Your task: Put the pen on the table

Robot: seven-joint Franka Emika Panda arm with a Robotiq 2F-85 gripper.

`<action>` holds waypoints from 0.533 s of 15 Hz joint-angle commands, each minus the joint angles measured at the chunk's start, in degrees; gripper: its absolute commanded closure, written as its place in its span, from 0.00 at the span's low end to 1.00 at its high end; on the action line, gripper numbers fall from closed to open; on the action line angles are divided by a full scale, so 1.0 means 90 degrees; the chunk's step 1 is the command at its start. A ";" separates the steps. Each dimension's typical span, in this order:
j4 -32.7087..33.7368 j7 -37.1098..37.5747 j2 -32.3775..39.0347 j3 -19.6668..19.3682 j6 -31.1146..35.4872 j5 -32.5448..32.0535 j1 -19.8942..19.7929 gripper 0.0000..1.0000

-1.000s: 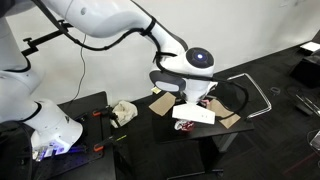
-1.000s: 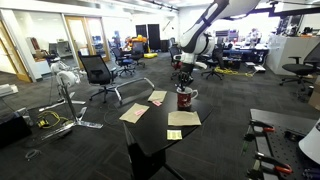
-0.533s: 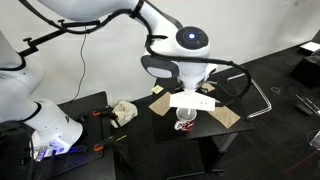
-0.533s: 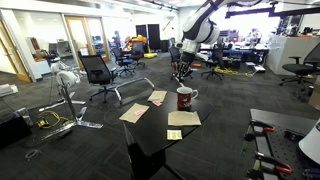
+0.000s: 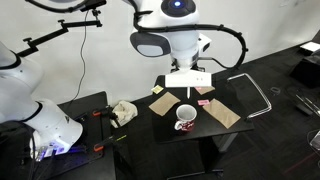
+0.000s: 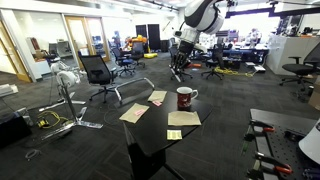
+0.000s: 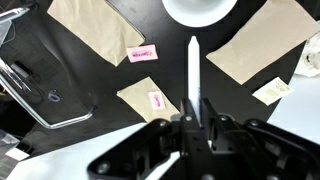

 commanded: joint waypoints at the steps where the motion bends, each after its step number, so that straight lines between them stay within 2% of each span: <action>1: -0.0073 0.0018 -0.0041 -0.0049 0.0040 0.0122 0.0310 0.97; 8: 0.0268 0.1359 0.0866 -0.0028 0.0269 -0.0671 0.0744 0.97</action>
